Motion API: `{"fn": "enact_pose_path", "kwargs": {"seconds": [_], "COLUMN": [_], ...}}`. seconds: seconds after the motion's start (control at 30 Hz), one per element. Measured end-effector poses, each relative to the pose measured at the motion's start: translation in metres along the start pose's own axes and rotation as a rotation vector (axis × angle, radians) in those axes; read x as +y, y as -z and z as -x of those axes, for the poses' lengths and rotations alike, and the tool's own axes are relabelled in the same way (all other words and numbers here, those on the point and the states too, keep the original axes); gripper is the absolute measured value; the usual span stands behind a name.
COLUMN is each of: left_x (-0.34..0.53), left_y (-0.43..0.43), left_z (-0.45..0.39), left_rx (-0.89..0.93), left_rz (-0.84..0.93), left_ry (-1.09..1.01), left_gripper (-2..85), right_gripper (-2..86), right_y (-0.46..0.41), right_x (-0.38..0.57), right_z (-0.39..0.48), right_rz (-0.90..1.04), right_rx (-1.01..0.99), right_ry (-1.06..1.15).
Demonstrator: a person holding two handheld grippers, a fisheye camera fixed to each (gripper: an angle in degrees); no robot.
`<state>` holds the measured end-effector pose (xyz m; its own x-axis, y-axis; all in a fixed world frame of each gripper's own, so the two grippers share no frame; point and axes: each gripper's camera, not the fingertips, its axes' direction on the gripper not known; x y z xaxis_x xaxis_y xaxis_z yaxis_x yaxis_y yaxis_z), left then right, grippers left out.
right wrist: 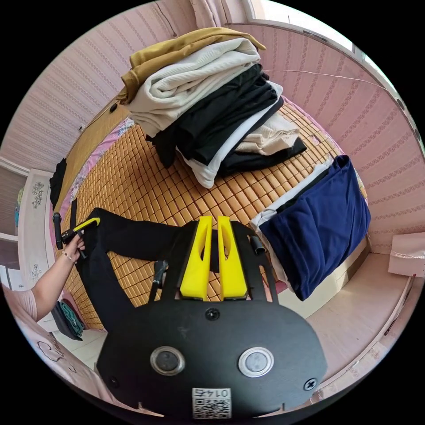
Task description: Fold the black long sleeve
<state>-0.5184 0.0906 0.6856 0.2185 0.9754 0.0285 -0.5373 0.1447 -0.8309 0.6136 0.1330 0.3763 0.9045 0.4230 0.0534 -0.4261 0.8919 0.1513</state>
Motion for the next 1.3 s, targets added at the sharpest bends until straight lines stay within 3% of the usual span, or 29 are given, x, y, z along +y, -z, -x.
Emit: {"fn": "enact_pose_path", "kwargs": {"seconds": [0.2, 0.33, 0.5, 0.9, 1.07, 1.3], "left_x": [0.004, -0.003, -0.014, 0.03, 0.103, 0.277], "left_y": [0.01, 0.012, 0.001, 0.05, 0.153, 0.195], "left_z": [-0.003, -0.003, -0.002, 0.02, 0.029, 0.079], "left_rx": [-0.035, -0.083, -0.042, -0.023, -0.064, -0.171], "left_rz": [-0.04, -0.064, 0.041, -0.11, -0.306, -0.227], "left_ry": [0.034, 0.051, -0.005, 0.165, 0.126, 0.443], "left_gripper": [-0.1, 1.2, -0.7, -0.1, 0.4, 0.2], "right_gripper": [7.3, 2.1, 0.1, 0.4, 0.9, 1.3], "right_y": [-0.055, -0.092, -0.094, -0.096, -0.072, -0.086], "right_x": [0.004, 0.022, 0.031, 0.019, 0.01, -0.005], "right_z": [0.024, 0.031, 0.035, 0.053, 0.09, 0.205], "right_rz": [0.107, 0.147, 0.067, 0.039, -0.015, 0.048], "right_rx": [0.117, 0.151, 0.19, 0.169, 0.185, 0.015], "right_ry": [0.098, 0.1, 0.11, 0.096, 0.184, 0.444]}}
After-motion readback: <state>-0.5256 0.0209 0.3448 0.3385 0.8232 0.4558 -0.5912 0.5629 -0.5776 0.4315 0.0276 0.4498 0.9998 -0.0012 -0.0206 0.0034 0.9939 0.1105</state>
